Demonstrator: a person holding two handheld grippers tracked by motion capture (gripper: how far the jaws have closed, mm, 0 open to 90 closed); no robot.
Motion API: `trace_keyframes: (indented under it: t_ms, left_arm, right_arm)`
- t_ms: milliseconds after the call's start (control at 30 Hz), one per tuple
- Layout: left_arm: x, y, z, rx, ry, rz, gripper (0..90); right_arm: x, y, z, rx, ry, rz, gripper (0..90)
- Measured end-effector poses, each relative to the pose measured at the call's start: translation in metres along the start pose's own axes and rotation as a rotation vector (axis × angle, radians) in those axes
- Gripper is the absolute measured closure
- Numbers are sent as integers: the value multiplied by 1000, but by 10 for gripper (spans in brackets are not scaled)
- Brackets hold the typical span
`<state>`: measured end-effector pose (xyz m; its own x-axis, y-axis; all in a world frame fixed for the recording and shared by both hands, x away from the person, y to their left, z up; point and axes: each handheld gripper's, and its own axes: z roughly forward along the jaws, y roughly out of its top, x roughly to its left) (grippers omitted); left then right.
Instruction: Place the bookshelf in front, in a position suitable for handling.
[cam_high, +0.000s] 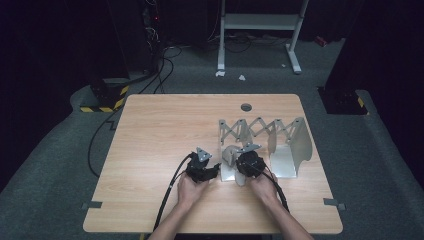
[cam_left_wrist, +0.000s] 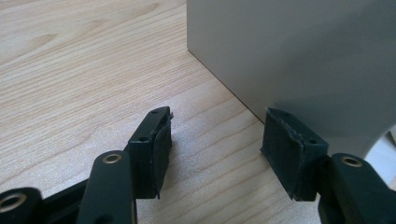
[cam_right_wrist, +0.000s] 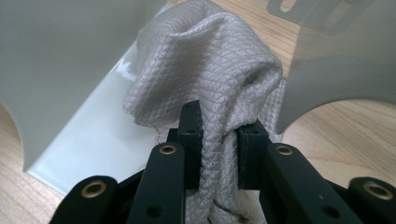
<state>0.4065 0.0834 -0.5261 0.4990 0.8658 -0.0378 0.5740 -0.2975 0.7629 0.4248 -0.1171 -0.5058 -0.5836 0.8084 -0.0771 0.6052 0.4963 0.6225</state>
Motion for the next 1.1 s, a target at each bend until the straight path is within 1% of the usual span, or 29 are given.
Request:
trace_keyframes:
  t_ms: [33,67,100,167,233,267,300,333,367,400,433,467,500,533,633,700,767,867,933,967,1033,1067,1100]
  left_arm:
    - [0,0,0,0,0,0,429]
    - [0,0,0,-1,1,-1,430]
    - [0,0,0,-1,1,-1,430]
    - [0,0,0,0,2,0,430]
    - [0,0,0,0,1,1,429]
    - [0,0,0,0,1,2,427]
    - [0,0,0,1,2,5,424]
    - [0,0,0,1,3,7,424]
    - [-1,0,0,1,5,9,424]
    - [-1,0,0,2,7,12,424]
    - [-1,0,0,2,7,12,424]
    - [-1,0,0,3,7,13,424]
    - [-1,0,0,0,10,12,424]
    - [-1,0,0,0,10,12,424]
    - [-1,0,0,0,9,11,423]
    - [-1,0,0,0,9,11,423]
    - [-1,0,0,1,9,13,423]
    - [-1,0,0,1,12,14,422]
    - [-1,0,0,1,12,14,422]
    - [-1,0,0,1,13,14,422]
    - [-1,0,0,1,13,15,422]
    - [-1,0,0,1,13,15,422]
    - [-1,0,0,1,13,15,422]
  right_arm:
    - [0,0,0,0,0,0,762]
    - [7,-3,-4,4,37,-33,763]
    - [7,-3,-4,4,37,-33,763]
    - [10,-6,-7,8,65,-55,763]
    - [9,-7,-9,10,84,-52,763]
    - [7,-6,-8,10,86,-34,762]
    - [5,-5,-7,5,77,-29,755]
    - [5,-4,-6,-2,52,-26,749]
    - [6,-3,-2,-13,25,-34,748]
    - [10,-1,1,-17,14,-45,751]
    - [10,-1,1,-17,14,-45,751]
    - [13,1,2,-15,27,-46,752]
    - [15,2,3,-16,54,-43,754]
    - [19,3,3,-15,71,-54,756]
    - [20,3,3,-15,83,-60,757]
    - [17,3,3,-16,98,-51,757]
    - [16,1,1,-16,103,-49,756]
    - [17,-3,-2,-18,103,-61,757]
    - [16,-11,-9,-14,103,-73,758]
    - [16,-11,-9,-14,103,-73,758]
    - [12,-16,-15,-14,103,-70,761]
    - [8,-20,-23,-23,99,-65,763]
    - [8,-20,-23,-23,99,-65,763]
